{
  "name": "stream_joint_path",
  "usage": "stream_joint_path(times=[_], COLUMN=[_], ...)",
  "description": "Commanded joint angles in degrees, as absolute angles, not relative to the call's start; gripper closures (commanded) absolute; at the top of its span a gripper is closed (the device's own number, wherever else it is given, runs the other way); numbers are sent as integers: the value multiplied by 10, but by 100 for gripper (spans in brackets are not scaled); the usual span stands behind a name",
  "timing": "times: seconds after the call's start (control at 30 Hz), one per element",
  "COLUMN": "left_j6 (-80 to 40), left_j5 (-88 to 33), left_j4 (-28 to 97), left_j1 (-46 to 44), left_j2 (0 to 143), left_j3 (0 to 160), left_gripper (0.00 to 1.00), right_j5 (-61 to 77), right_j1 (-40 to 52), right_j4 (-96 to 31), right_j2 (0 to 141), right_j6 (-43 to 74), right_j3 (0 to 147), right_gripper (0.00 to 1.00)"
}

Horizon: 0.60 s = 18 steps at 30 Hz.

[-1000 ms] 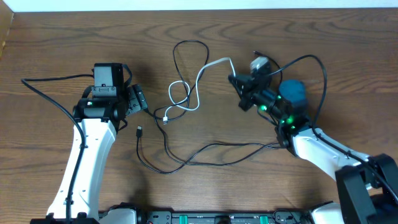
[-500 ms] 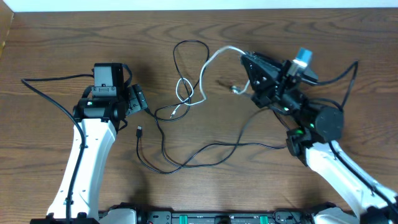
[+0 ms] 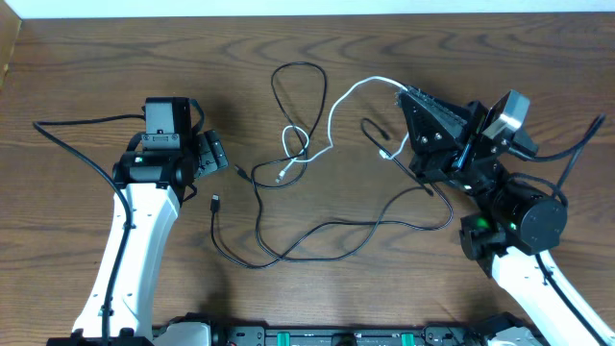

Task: Untangle cables
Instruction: 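Pull the white cable rightward and upward with the right gripper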

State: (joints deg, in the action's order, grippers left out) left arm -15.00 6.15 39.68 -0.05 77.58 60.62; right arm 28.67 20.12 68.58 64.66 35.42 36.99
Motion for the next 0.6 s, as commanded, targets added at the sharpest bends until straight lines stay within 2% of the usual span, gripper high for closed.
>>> stream_joint_path(times=[0.0,0.13,0.33,0.47,0.57], left_j6=[-151,-151,-151,-151,-151], left_j5=[65,65,65,65,65], left_j4=[398,398,398,398,398], left_j1=[0,1,1,1,0], left_j2=[777,777,777,777,777], left_j3=[621,621,621,621,621], left_gripper=[8,9,9,9,8], right_j5=[274,258,261,261,267], right_j1=[202,202,213,224,225], right_j4=[628,450,254,236,276], right_j2=[634,633,633,633,633], right_j6=[320,335,462,471,471], right_j3=[375,375,375,375,375], right_gripper=[99,99,99,99,99])
